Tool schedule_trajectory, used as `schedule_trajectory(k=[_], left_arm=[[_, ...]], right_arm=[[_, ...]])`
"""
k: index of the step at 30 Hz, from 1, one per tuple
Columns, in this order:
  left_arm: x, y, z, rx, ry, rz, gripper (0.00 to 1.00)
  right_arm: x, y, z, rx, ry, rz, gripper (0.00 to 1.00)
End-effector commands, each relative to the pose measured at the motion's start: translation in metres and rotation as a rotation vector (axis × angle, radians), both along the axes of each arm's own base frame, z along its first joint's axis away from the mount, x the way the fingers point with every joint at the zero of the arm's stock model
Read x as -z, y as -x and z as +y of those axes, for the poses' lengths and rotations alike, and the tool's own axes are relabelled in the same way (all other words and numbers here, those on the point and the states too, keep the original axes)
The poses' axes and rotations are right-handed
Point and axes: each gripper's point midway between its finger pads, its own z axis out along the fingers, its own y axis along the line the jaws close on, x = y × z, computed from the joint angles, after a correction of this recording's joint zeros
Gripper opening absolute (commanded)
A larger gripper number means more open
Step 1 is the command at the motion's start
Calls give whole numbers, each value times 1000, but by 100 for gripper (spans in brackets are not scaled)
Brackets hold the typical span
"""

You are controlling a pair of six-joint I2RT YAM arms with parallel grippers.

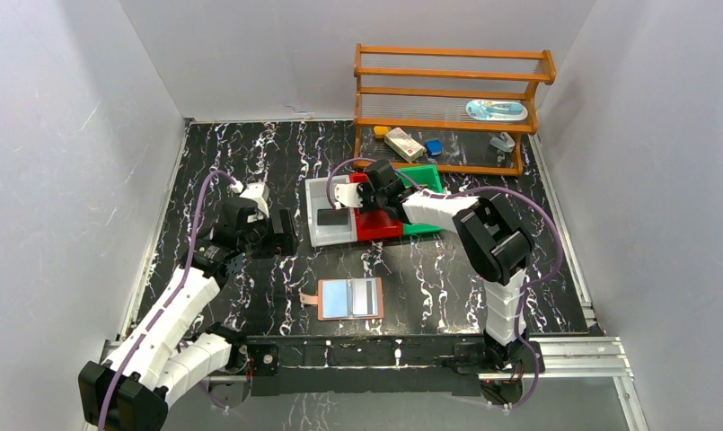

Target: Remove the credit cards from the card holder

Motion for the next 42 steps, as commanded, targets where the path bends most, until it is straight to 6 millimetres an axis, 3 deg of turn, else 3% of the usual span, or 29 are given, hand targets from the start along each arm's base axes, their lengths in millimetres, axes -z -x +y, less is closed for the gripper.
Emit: schedule_trajectory(k=[1, 5, 8, 12, 21, 26, 32, 36, 38, 40, 42], left_arm=[[-1, -1, 3, -2, -11, -17, 98], [1, -1, 2, 3, -12, -6, 98], [3, -1, 1, 6, -11, 2, 98], [6, -1, 2, 4, -17, 12, 98], [10, 0, 0, 12, -18, 30, 98], [10, 0, 0, 15, -15, 33, 98], [13, 1, -4, 29, -6, 46, 98], [15, 1, -8, 49, 6, 55, 98], [15, 2, -10, 55, 17, 62, 98], [13, 6, -16, 77, 50, 69, 98], [8, 8, -24, 112, 86, 51, 98]], right_arm=[[-19, -14, 14, -42, -38, -51, 4], [-16, -9, 13, -41, -39, -25, 17], [-17, -6, 12, -39, -40, -8, 34], [-24, -3, 13, -15, -74, 20, 42], [-61, 5, 15, 23, -181, 32, 46], [-96, 17, 13, 51, -298, 21, 47], [-152, 61, 9, 128, -582, 122, 56], [-187, 97, 1, 257, -899, 266, 71], [-191, 111, -7, 366, -1031, 367, 80], [-186, 122, -17, 499, -1130, 458, 97], [-180, 139, -14, 499, -1176, 565, 98]])
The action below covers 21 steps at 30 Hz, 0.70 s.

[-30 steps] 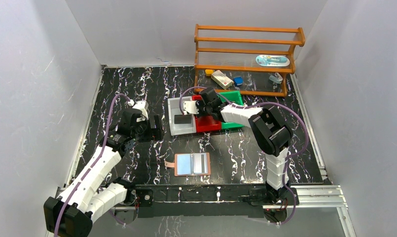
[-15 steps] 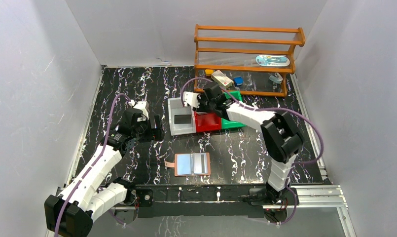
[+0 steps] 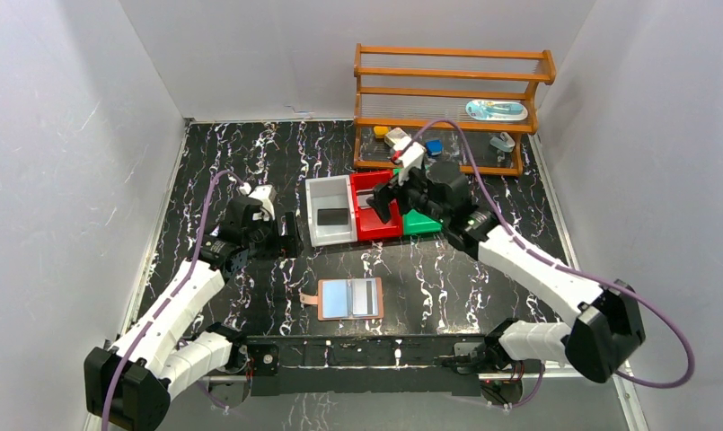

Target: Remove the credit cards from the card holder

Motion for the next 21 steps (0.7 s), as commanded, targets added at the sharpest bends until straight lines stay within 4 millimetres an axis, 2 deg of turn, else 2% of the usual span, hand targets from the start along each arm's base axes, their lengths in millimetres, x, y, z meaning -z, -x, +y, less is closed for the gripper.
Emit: schedule_trajectory(k=[1, 4, 7, 8, 11, 15, 21], left_arm=[[-10, 4, -15, 74, 82, -35, 98], [-14, 6, -22, 105, 113, -41, 99], [-18, 7, -32, 111, 173, -24, 98], [-21, 8, -38, 122, 205, -15, 98], [-36, 12, -58, 184, 322, -6, 98], [-47, 20, -78, 252, 439, 28, 98], [-38, 35, -89, 290, 521, 121, 98]], right_arm=[[5, 35, 10, 45, -308, 303, 98], [18, 51, 11, 76, -394, 472, 98], [48, 69, 13, 171, -495, 740, 98], [64, 75, 11, 225, -501, 836, 97], [96, 94, 8, 315, -518, 1030, 91], [115, 111, 6, 356, -565, 1144, 83], [133, 132, 14, 374, -526, 1201, 71]])
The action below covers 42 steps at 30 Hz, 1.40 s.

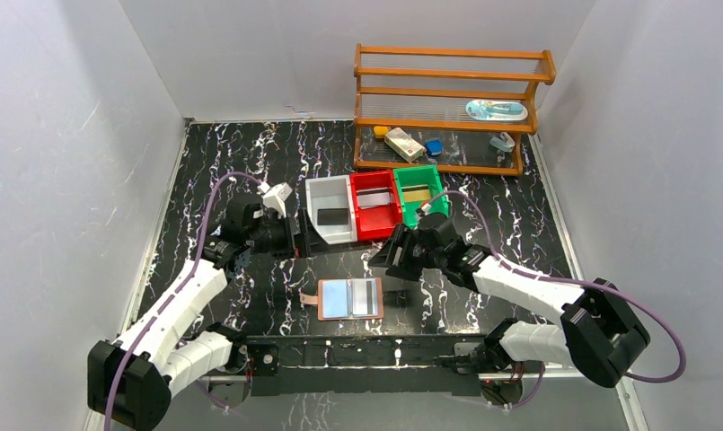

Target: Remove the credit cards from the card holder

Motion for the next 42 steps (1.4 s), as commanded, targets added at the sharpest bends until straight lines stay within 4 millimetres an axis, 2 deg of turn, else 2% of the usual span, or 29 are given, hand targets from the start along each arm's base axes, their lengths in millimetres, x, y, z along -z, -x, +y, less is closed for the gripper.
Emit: schedule_trajectory(k=[1, 5, 10, 20, 27, 30, 42], left_arm=[[-3, 19, -18, 81, 133, 89, 97], [2, 23, -22, 92, 165, 120, 96], [8, 29, -25, 129, 176, 155, 95], [24, 35, -27, 142, 155, 203, 92], [40, 47, -51, 205, 53, 213, 86], [48, 51, -61, 222, 12, 227, 81], [81, 56, -87, 231, -65, 308, 48]], right_arm=[[-12, 10, 22, 4, -67, 32, 70], [1, 23, 37, -37, -31, 59, 68], [17, 31, 45, -29, 18, 104, 63], [43, 35, 36, -11, 102, 150, 56], [54, 38, 30, 6, 134, 166, 54], [58, 40, 28, 12, 143, 185, 51], [67, 44, 24, 20, 163, 218, 49]])
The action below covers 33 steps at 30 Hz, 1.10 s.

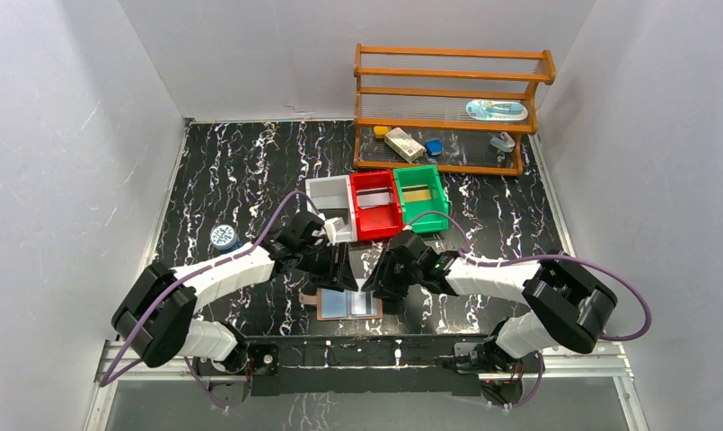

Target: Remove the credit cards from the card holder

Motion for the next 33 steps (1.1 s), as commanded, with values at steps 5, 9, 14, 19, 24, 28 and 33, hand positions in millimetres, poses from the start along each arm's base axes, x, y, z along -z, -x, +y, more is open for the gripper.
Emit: schedule_trajectory(k=[5, 9, 14, 19, 24, 28, 33], left_arm=[[17, -4, -5, -67, -42, 37, 42], [30, 1, -2, -69, -66, 69, 39], [38, 4, -1, -65, -75, 85, 37], [44, 7, -1, -66, -72, 102, 34], [50, 11, -1, -77, -61, 126, 29], [51, 13, -4, -92, -26, 139, 24], [49, 14, -10, -108, 28, 155, 19]], right_arm=[[9, 1, -4, 20, 35, 22, 48], [11, 2, -4, 17, 43, 30, 48], [12, 2, -4, 12, 45, 34, 48], [13, 3, -4, 12, 49, 37, 48], [13, 3, -4, 10, 47, 39, 48], [13, 5, -2, -1, 42, 46, 44], [15, 5, -1, -9, 43, 52, 43]])
